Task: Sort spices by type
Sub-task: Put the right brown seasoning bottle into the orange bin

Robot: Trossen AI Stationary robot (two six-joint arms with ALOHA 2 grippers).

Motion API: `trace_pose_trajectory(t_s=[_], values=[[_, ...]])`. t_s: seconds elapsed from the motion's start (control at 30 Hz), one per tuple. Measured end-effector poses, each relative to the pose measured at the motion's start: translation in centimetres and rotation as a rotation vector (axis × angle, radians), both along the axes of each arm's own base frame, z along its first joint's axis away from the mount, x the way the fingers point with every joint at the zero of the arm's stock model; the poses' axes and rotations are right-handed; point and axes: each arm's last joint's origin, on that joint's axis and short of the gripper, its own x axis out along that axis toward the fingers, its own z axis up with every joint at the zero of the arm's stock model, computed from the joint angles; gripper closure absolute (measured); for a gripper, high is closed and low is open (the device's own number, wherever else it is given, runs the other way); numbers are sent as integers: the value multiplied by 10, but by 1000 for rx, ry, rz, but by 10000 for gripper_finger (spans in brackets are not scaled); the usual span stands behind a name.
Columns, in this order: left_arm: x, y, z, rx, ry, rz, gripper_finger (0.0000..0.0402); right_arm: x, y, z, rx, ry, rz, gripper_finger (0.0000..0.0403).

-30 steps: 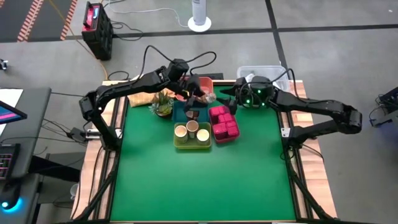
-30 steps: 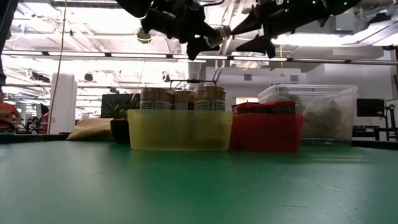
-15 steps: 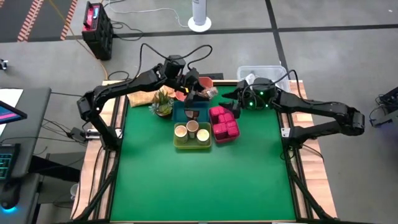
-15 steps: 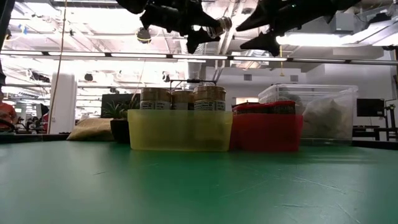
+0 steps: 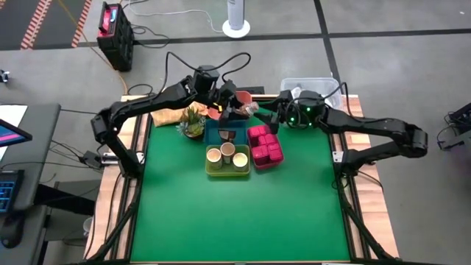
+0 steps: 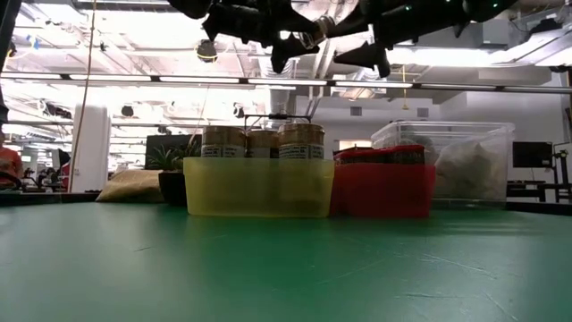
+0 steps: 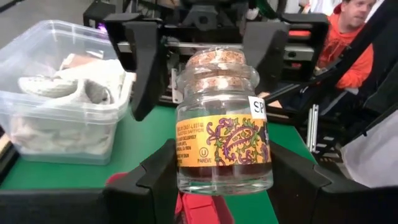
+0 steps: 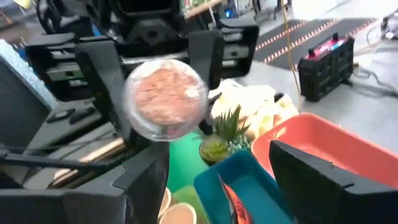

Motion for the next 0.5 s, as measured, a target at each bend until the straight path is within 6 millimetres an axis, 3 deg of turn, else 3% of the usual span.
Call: trace_pose_trajectory(t_s=[0.3, 0.5], values=[[1, -2, 0, 27, -2, -13, 211, 1, -7, 18, -55, -83, -35, 102], [1, -2, -1, 34, 3, -7, 211, 18, -14, 22, -67, -77, -34, 102]])
